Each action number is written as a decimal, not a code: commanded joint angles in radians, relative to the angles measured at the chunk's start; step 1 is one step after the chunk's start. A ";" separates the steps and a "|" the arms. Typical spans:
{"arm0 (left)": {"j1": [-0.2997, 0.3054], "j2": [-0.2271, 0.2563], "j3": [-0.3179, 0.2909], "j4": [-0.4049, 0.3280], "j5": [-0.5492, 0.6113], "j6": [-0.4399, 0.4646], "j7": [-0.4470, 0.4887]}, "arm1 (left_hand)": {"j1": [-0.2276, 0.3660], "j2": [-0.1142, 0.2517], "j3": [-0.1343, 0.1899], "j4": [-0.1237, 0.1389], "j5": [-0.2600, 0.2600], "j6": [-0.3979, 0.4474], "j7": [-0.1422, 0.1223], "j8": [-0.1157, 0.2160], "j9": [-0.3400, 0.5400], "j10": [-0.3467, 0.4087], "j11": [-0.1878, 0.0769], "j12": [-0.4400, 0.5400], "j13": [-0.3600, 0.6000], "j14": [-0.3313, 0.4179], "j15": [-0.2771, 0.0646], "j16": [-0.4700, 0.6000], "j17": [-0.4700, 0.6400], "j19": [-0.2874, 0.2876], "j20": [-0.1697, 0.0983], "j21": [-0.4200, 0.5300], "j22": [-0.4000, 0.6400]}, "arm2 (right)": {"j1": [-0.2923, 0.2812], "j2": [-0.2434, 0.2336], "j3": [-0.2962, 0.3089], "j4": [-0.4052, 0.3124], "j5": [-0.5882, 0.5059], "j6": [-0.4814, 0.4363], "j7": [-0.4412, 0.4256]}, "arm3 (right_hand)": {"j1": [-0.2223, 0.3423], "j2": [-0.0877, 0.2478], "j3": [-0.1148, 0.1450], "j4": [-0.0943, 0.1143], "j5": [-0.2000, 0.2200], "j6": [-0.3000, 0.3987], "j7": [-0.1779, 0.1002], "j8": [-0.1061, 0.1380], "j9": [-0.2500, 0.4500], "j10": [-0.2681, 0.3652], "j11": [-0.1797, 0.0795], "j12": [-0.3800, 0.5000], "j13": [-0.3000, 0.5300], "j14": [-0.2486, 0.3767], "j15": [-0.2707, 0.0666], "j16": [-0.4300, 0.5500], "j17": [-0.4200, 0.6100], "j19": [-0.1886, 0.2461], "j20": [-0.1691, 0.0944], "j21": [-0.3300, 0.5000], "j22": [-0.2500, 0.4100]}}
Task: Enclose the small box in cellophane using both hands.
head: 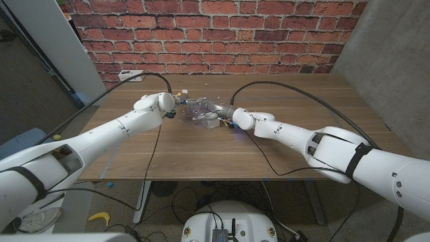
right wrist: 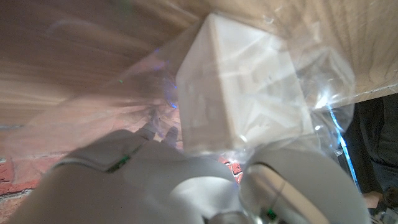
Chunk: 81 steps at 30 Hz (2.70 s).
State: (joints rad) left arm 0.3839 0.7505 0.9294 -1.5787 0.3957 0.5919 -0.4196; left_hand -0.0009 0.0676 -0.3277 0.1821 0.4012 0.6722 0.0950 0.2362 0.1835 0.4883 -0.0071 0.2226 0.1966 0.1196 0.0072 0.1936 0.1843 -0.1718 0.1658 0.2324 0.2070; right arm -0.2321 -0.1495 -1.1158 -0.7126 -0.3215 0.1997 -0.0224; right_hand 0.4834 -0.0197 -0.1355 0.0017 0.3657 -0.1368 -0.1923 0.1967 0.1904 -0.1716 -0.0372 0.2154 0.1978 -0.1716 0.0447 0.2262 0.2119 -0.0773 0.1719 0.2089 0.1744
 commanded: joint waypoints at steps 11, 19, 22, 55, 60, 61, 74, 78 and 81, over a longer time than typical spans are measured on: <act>-0.013 -0.016 0.035 0.037 0.018 0.006 -0.024 | -0.008 0.034 -0.008 0.000 0.009 -0.007 0.000 -0.008 0.004 -0.007 -0.005 0.007 0.003 -0.002 0.000 0.003 0.005 -0.172 -0.004 0.000 0.005 | -0.008 -0.083 0.107 -0.124 0.110 0.033 0.035 | 0.132 0.123 0.080 -0.053 -0.010 0.178 0.042 0.043 -0.001 0.100 0.015 0.029 0.000 0.071 -0.005 0.032 -0.007 0.156 -0.028 0.030 0.002; -0.010 -0.015 0.031 0.033 0.014 0.007 -0.023 | -0.006 0.036 -0.007 -0.001 0.009 -0.014 -0.003 -0.013 0.004 -0.013 -0.007 0.003 0.003 -0.005 -0.002 0.003 0.005 -0.170 -0.004 0.001 0.005 | -0.027 -0.144 0.120 -0.232 0.064 -0.070 0.010 | 0.201 0.148 0.124 -0.098 -0.041 0.197 0.052 0.037 -0.002 0.130 0.014 0.028 -0.001 0.104 -0.016 0.033 -0.010 0.201 -0.038 0.034 0.002; -0.011 -0.015 0.032 0.034 0.013 0.004 -0.026 | -0.005 0.038 -0.006 -0.001 0.009 -0.015 -0.005 -0.015 0.004 -0.016 -0.005 0.002 0.003 -0.008 -0.002 0.002 0.005 -0.172 -0.003 0.000 0.005 | -0.035 -0.162 0.127 -0.262 0.054 -0.104 0.003 | 0.211 0.150 0.130 -0.105 -0.046 0.198 0.052 0.035 -0.002 0.133 0.013 0.027 -0.001 0.110 -0.017 0.034 -0.010 0.206 -0.039 0.034 0.002; 0.104 0.025 -0.090 -0.057 -0.049 -0.063 0.179 | 0.033 0.043 0.010 -0.021 0.001 -0.220 -0.083 -0.064 0.006 -0.132 0.031 -0.028 0.007 -0.041 0.014 -0.006 0.001 -0.121 0.021 0.016 0.001 | -0.152 -0.185 0.332 -0.231 0.263 0.068 -0.160 | 0.169 0.171 0.186 -0.088 -0.135 0.340 0.092 0.043 -0.001 0.281 0.027 0.042 -0.001 0.220 -0.040 0.054 0.005 0.299 -0.058 0.032 0.006; 0.177 0.031 -0.181 -0.058 -0.141 -0.174 0.296 | 0.074 0.058 0.033 -0.034 -0.006 -0.368 -0.135 -0.064 0.006 -0.228 0.021 -0.031 0.010 -0.064 0.031 -0.006 0.001 -0.096 0.043 0.019 -0.001 | -0.166 -0.180 0.357 -0.219 0.292 0.101 -0.187 | 0.149 0.172 0.182 -0.077 -0.138 0.349 0.094 0.042 -0.001 0.288 0.028 0.041 -0.001 0.227 -0.043 0.056 0.006 0.302 -0.058 0.031 0.006; 0.192 0.030 -0.200 -0.051 -0.164 -0.205 0.320 | 0.083 0.062 0.038 -0.036 -0.008 -0.387 -0.144 -0.060 0.006 -0.247 0.019 -0.032 0.010 -0.071 0.033 -0.007 0.001 -0.088 0.042 0.021 -0.001 | -0.168 -0.178 0.361 -0.214 0.298 0.111 -0.191 | 0.144 0.172 0.181 -0.074 -0.138 0.349 0.093 0.042 -0.001 0.290 0.028 0.041 -0.001 0.227 -0.043 0.056 0.006 0.302 -0.058 0.031 0.006; 0.345 -0.024 -0.378 0.043 -0.372 -0.590 0.590 | 0.144 0.082 0.075 -0.051 -0.024 -0.491 -0.176 -0.056 0.004 -0.328 0.016 -0.029 0.010 -0.092 0.050 -0.004 0.001 -0.020 0.039 0.042 0.001 | -0.203 -0.166 0.421 -0.190 0.378 0.200 -0.222 | 0.074 0.163 0.161 -0.039 -0.143 0.368 0.094 0.037 -0.001 0.305 0.029 0.037 -0.001 0.241 -0.043 0.058 0.009 0.310 -0.059 0.028 0.006; 0.372 -0.044 -0.413 0.067 -0.423 -0.683 0.623 | 0.159 0.082 0.082 -0.057 -0.028 -0.494 -0.178 -0.052 0.003 -0.319 0.014 -0.021 0.010 -0.082 0.053 0.000 0.001 -0.003 0.040 0.048 0.001 | -0.208 -0.157 0.431 -0.175 0.398 0.224 -0.221 | 0.064 0.161 0.157 -0.034 -0.143 0.372 0.093 0.037 -0.001 0.306 0.029 0.036 -0.001 0.242 -0.042 0.057 0.009 0.311 -0.060 0.027 0.006; 0.388 -0.055 -0.432 0.077 -0.456 -0.725 0.632 | 0.166 0.082 0.086 -0.060 -0.030 -0.493 -0.178 -0.050 0.003 -0.318 0.015 -0.020 0.010 -0.080 0.053 0.001 0.000 0.006 0.040 0.051 0.001 | -0.211 -0.155 0.438 -0.170 0.406 0.238 -0.222 | 0.054 0.160 0.154 -0.029 -0.143 0.375 0.094 0.036 -0.001 0.309 0.030 0.036 -0.001 0.243 -0.042 0.057 0.010 0.312 -0.059 0.026 0.006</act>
State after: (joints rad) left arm 0.6750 0.7403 0.6167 -1.5584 0.0742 0.1016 0.0885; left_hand 0.1536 0.1298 -0.2483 0.1224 0.3732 0.1833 -0.0874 0.1811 0.1849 0.1629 0.0108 0.1968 0.2044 0.0359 0.0522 0.1886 0.1813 -0.1718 0.1983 0.2771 0.2046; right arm -0.4250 -0.3180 -0.7129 -0.9119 0.0279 0.3637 -0.2303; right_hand 0.5498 0.1394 0.0187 -0.0347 0.2251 0.2271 -0.0965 0.2346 0.1862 0.1270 -0.0070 0.2517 0.1954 0.0627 0.0001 0.2787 0.2164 0.2272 0.1127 0.2362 0.1794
